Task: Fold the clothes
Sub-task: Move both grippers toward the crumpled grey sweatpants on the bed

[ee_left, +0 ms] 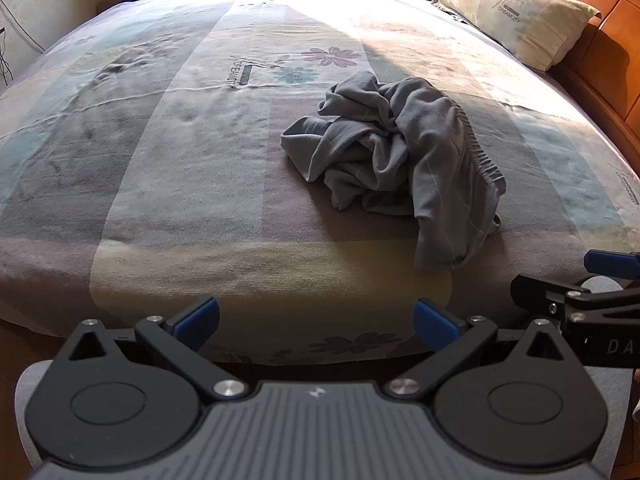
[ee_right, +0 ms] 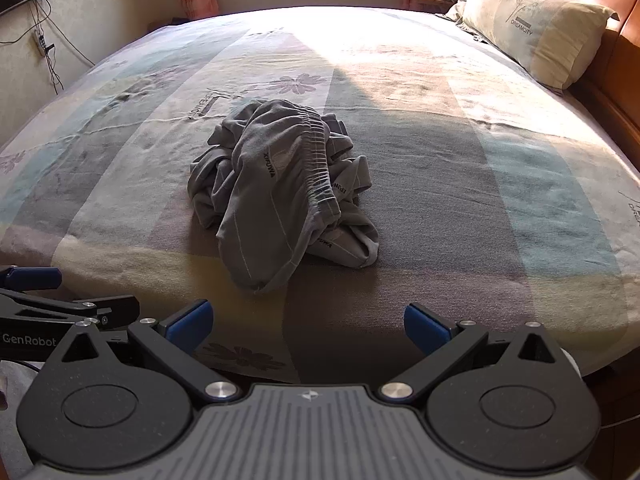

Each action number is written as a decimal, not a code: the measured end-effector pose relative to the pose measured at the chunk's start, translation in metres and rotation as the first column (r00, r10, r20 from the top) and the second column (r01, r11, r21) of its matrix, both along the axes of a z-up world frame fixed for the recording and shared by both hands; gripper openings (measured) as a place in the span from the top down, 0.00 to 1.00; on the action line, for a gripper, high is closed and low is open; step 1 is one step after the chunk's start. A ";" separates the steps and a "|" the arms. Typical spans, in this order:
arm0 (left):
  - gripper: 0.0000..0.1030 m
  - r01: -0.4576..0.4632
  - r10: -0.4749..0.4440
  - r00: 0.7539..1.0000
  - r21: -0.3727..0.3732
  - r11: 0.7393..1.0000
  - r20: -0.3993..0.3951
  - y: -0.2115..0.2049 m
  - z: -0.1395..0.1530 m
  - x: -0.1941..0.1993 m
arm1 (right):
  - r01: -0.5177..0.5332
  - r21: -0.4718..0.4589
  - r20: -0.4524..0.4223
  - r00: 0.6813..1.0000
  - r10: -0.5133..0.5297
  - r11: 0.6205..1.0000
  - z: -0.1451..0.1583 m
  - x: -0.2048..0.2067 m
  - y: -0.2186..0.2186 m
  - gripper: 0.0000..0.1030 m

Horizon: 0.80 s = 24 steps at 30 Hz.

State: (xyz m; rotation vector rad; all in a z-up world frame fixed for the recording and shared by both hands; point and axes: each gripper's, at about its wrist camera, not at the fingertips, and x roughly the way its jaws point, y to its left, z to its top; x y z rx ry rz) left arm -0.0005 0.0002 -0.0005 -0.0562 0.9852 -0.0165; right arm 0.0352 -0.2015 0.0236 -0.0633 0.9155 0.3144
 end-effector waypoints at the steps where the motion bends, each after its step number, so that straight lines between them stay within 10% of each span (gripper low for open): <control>1: 0.01 0.000 0.000 1.000 -0.001 1.000 0.000 0.000 0.000 0.000 | 0.000 -0.001 0.001 1.000 0.000 1.000 0.000 0.000 0.000 0.00; 24: 0.01 0.005 -0.005 1.000 -0.002 1.000 -0.013 0.000 -0.004 0.001 | -0.006 -0.005 -0.012 1.000 0.006 1.000 -0.003 0.001 0.004 0.00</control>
